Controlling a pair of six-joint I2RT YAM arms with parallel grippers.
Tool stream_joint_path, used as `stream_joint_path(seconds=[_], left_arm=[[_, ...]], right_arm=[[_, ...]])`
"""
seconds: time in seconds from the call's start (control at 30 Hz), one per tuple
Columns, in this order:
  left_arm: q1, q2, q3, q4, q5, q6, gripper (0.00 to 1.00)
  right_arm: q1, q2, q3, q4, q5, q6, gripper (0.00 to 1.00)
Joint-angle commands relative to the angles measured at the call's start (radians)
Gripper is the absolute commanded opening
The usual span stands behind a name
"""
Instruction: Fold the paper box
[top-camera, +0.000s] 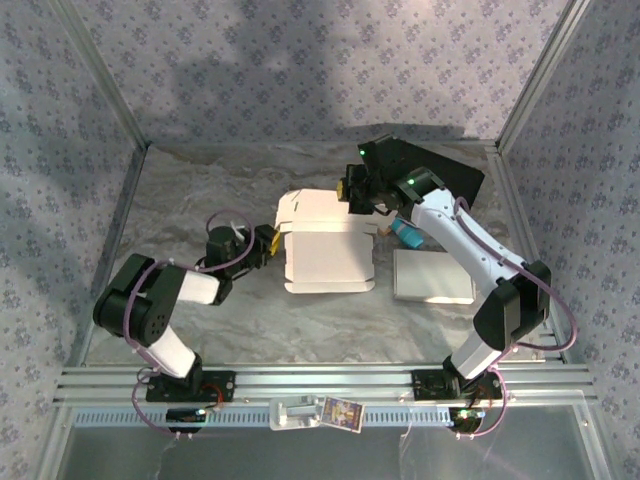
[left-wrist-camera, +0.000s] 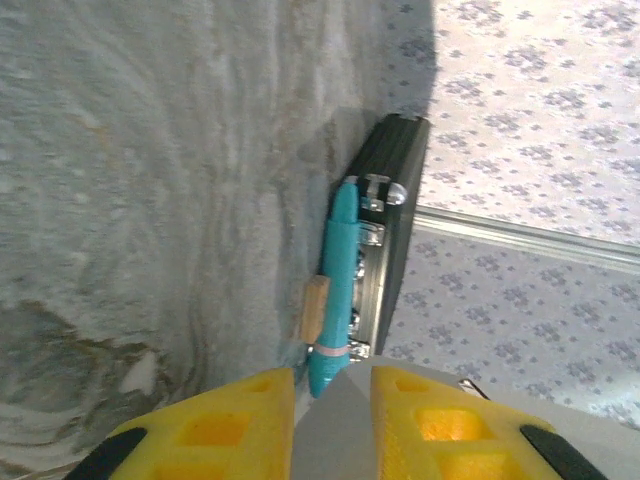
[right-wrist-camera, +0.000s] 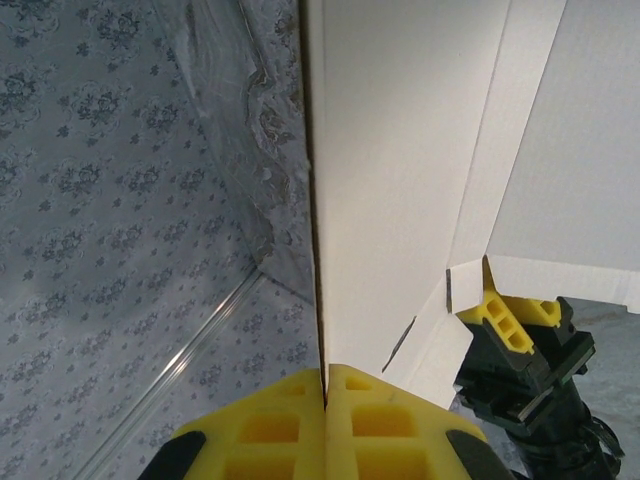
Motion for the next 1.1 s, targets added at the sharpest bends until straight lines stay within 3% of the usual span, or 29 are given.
stream_joint_path(seconds=[0.0,0.37,0.43,0.6,0.7,0.9,1.07], left_arm=[[-0.025,-0.014,0.018,0.099,-0.005,-0.018,0.27],[-0.063,-0.071,-0.02,0.008,-0.041,0.023,0.32],[-0.057,-0.136,-0.026,-0.123,-0.05,0.06,0.37],[-0.042,-0.415,0.061,-0.887,-0.099,0.299,0.46],[-0.03,-0.536,0.098,-1.236,-0.171,0.428,0.47],[0.037,-0.739,0.045,-1.402,-0.202,0.491,0.47],[0.065,-0.779,0.071,-1.42,-0.225,0.576,0.45]], right_arm=[[-0.007,-0.003,-0.03,0.044,-0.017,0.052,0.0],[-0.005,0.024,-0.049,0.109,-0.04,0.039,0.0],[-0.003,0.026,-0.052,0.109,-0.04,0.016,0.0],[0.011,0.052,-0.066,0.163,-0.03,-0.157,0.0],[0.041,0.082,-0.098,0.28,-0.04,-0.237,0.0],[0.103,0.155,-0.108,0.417,-0.05,-0.371,0.0],[0.116,0.197,-0.114,0.446,-0.097,-0.429,0.0]])
